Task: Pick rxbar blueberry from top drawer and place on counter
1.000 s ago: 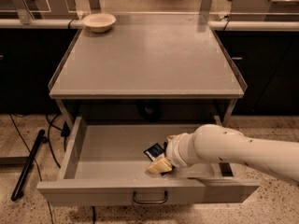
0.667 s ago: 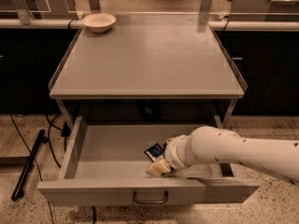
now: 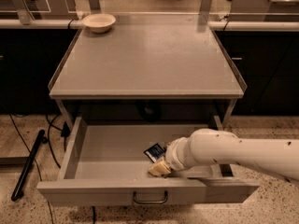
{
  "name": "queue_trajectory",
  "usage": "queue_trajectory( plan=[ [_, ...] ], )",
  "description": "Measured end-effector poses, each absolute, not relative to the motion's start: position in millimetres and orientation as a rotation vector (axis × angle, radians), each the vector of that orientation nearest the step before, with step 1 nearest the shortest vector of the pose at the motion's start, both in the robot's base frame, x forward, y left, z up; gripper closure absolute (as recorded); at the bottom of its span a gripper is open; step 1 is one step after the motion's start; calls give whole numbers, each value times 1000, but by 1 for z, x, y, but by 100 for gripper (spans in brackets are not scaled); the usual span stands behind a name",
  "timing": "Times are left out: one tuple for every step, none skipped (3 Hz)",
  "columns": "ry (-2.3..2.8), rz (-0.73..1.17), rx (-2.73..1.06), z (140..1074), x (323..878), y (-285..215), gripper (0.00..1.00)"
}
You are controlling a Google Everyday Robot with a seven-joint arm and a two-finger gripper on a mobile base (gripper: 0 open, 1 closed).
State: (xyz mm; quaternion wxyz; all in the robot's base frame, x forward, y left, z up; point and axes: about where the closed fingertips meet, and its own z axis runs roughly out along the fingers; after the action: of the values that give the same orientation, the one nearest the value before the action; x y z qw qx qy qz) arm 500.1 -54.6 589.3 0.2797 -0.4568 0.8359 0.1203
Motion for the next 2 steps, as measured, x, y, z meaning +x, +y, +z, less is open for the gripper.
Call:
queue_trajectory(
  plan=[
    [2256,324,-1229,590,500,-55,63],
    [2256,324,-1229,592,500,-55,93]
  ],
)
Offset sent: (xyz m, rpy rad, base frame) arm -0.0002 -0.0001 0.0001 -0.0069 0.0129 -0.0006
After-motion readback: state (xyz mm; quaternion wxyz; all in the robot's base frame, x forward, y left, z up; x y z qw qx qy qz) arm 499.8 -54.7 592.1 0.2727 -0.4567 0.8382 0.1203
